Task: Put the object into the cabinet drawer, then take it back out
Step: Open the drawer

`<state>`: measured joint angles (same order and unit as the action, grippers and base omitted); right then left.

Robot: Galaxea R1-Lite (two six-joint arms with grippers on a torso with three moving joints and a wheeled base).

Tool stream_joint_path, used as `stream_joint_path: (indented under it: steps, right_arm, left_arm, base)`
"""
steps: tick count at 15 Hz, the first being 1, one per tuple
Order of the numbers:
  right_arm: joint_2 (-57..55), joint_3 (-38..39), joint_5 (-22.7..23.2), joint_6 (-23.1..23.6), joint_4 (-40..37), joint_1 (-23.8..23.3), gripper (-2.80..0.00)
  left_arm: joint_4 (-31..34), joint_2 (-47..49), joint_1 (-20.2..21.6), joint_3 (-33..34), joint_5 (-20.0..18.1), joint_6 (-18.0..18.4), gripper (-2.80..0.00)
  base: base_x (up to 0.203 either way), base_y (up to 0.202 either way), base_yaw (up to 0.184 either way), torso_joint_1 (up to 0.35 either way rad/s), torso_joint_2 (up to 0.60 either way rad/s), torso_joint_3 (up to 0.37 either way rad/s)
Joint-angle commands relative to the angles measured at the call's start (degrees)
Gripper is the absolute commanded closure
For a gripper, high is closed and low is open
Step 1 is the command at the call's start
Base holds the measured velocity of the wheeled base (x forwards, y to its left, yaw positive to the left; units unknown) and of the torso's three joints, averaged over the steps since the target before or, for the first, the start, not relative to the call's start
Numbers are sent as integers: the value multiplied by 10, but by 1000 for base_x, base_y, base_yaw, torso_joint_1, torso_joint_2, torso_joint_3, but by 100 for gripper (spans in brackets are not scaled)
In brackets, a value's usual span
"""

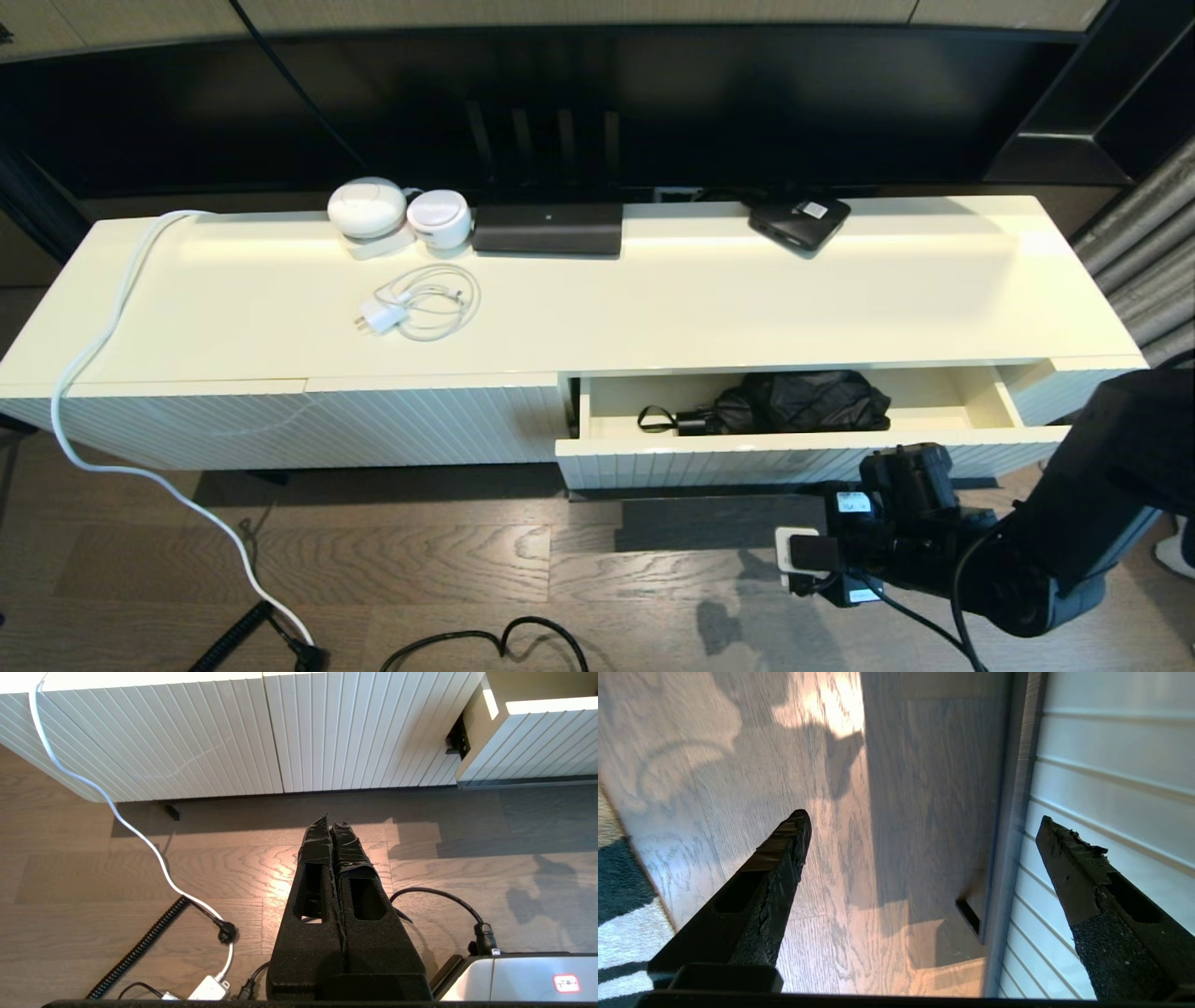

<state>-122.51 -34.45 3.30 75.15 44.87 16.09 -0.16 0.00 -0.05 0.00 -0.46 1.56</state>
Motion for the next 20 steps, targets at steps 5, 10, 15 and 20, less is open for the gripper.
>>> stream_joint_path:
  steps: [5, 10, 15, 20]
  right_arm:
    - [239, 129, 13, -7, -17, -3, -280]
    - [485, 155, 3, -38, -197, -6, -280]
    - [674, 116, -8, -52, -434, -23, -280]
    - [709, 86, -10, -54, -477, -47, 0]
  left_arm:
    - [0, 1, 0, 1, 0, 0, 0]
    - [0, 1, 0, 1, 0, 0, 0]
    - [0, 1, 0, 1, 0, 0, 0]
    - [0, 1, 0, 1, 0, 0, 0]
  base:
    - [0, 0, 0, 0, 0, 0]
    - [0, 0, 0, 0, 0, 0]
    - [0, 0, 0, 0, 0, 0]
    - [0, 0, 0, 0, 0, 0]
